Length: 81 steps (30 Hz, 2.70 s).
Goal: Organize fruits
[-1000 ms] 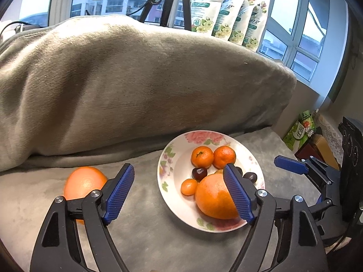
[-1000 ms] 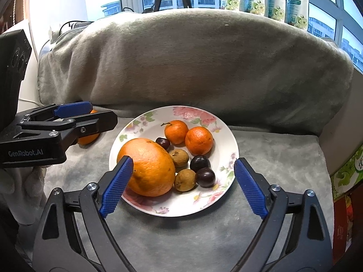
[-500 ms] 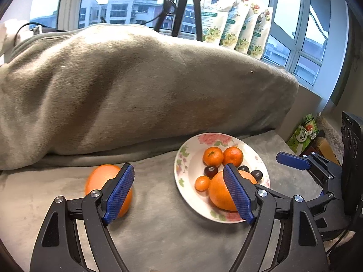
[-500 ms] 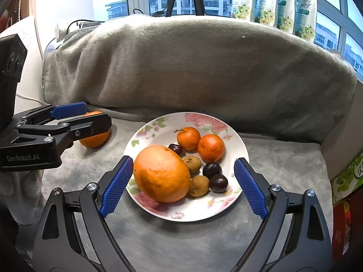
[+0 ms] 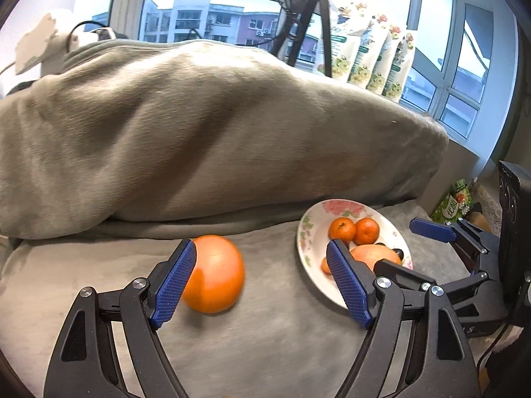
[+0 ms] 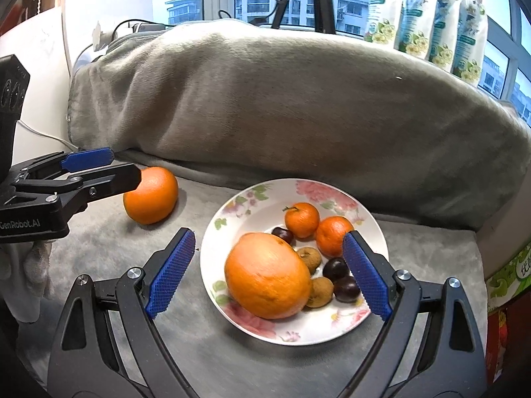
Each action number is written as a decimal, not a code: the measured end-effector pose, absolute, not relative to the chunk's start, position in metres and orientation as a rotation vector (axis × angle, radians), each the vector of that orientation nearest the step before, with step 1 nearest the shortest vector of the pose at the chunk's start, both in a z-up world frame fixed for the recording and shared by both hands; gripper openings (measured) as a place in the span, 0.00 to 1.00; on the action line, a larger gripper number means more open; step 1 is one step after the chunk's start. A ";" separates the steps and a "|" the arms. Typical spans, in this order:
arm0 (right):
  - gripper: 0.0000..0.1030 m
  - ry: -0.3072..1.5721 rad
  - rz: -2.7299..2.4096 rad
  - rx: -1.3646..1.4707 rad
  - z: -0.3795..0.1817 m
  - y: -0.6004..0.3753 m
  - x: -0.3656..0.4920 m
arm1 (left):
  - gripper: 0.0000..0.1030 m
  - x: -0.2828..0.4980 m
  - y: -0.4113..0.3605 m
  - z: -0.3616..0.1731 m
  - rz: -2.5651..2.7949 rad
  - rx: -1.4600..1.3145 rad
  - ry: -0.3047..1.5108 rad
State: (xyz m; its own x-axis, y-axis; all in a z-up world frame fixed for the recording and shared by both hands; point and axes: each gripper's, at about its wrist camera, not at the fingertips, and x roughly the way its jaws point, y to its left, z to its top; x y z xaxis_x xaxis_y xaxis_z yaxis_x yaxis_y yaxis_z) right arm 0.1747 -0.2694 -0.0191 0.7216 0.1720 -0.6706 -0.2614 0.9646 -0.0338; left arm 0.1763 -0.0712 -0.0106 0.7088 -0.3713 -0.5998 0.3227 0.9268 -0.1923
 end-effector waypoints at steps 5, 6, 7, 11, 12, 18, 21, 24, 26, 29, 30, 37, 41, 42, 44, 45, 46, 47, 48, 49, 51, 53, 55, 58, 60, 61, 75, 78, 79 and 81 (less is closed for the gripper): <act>0.90 0.729 0.261 -0.136 -0.017 -0.258 0.181 | 0.79 0.175 -0.053 -0.014 -0.360 -0.091 0.681; 0.90 0.730 0.264 -0.135 -0.017 -0.256 0.182 | 0.79 0.175 -0.049 -0.015 -0.356 -0.095 0.682; 0.90 0.733 0.269 -0.133 -0.017 -0.254 0.183 | 0.79 0.175 -0.047 -0.016 -0.353 -0.096 0.682; 0.90 0.740 0.293 -0.124 -0.016 -0.245 0.190 | 0.79 0.173 -0.035 -0.021 -0.339 -0.104 0.690; 0.90 0.742 0.297 -0.122 -0.016 -0.243 0.192 | 0.79 0.173 -0.032 -0.023 -0.337 -0.104 0.691; 0.90 0.770 0.330 -0.083 -0.016 -0.230 0.205 | 0.79 0.172 -0.024 -0.034 -0.332 -0.099 0.706; 0.90 0.789 0.356 -0.054 -0.016 -0.222 0.212 | 0.79 0.172 -0.022 -0.042 -0.343 -0.103 0.719; 0.90 0.813 0.388 -0.035 -0.018 -0.211 0.220 | 0.79 0.173 -0.022 -0.048 -0.356 -0.111 0.734; 0.90 0.824 0.405 -0.029 -0.019 -0.204 0.224 | 0.78 0.174 -0.019 -0.052 -0.373 -0.134 0.748; 0.90 0.839 0.415 -0.033 -0.024 -0.193 0.231 | 0.78 0.179 -0.016 -0.059 -0.388 -0.177 0.770; 0.90 0.845 0.421 -0.030 -0.026 -0.189 0.234 | 0.78 0.181 -0.016 -0.061 -0.393 -0.189 0.776; 0.90 0.911 0.466 0.002 -0.044 -0.169 0.251 | 0.77 0.190 -0.015 -0.070 -0.417 -0.242 0.804; 0.90 0.945 0.481 0.027 -0.052 -0.163 0.259 | 0.74 0.193 -0.016 -0.072 -0.438 -0.262 0.817; 0.90 0.953 0.490 0.036 -0.053 -0.161 0.260 | 0.72 0.194 -0.016 -0.072 -0.443 -0.266 0.820; 0.90 0.959 0.500 0.041 -0.056 -0.158 0.262 | 0.71 0.199 -0.017 -0.073 -0.451 -0.280 0.828; 0.89 0.961 0.506 0.041 -0.057 -0.157 0.262 | 0.70 0.200 -0.017 -0.074 -0.453 -0.285 0.831; 0.85 0.965 0.513 0.041 -0.058 -0.155 0.262 | 0.68 0.201 -0.016 -0.075 -0.456 -0.292 0.834; 0.84 0.969 0.518 0.042 -0.059 -0.154 0.263 | 0.68 0.203 -0.016 -0.076 -0.459 -0.302 0.841; 0.83 0.975 0.521 0.043 -0.060 -0.153 0.263 | 0.67 0.204 -0.015 -0.077 -0.460 -0.309 0.845; 0.82 0.981 0.524 0.046 -0.061 -0.152 0.264 | 0.67 0.205 -0.015 -0.077 -0.461 -0.316 0.848; 0.79 0.989 0.530 0.048 -0.062 -0.150 0.264 | 0.67 0.206 -0.016 -0.077 -0.465 -0.323 0.851; 0.74 1.000 0.539 0.050 -0.064 -0.148 0.264 | 0.66 0.208 -0.015 -0.077 -0.467 -0.326 0.854; 0.73 1.009 0.545 0.050 -0.065 -0.146 0.264 | 0.64 0.210 -0.014 -0.079 -0.472 -0.326 0.857; 0.72 1.017 0.549 0.058 -0.067 -0.145 0.264 | 0.63 0.213 -0.018 -0.079 -0.475 -0.322 0.860; 0.69 1.024 0.553 0.067 -0.069 -0.144 0.264 | 0.59 0.214 -0.020 -0.079 -0.478 -0.316 0.864; 0.66 1.027 0.554 0.068 -0.069 -0.144 0.265 | 0.57 0.215 -0.020 -0.079 -0.480 -0.314 0.866; 0.64 1.025 0.539 0.095 -0.069 -0.146 0.264 | 0.55 0.212 -0.033 -0.079 -0.474 -0.283 0.861; 0.64 1.020 0.539 0.101 -0.068 -0.148 0.263 | 0.55 0.211 -0.036 -0.078 -0.469 -0.267 0.854; 0.64 1.017 0.540 0.104 -0.068 -0.149 0.262 | 0.55 0.210 -0.037 -0.077 -0.469 -0.264 0.853; 0.64 1.015 0.539 0.108 -0.067 -0.151 0.262 | 0.55 0.210 -0.039 -0.077 -0.469 -0.267 0.851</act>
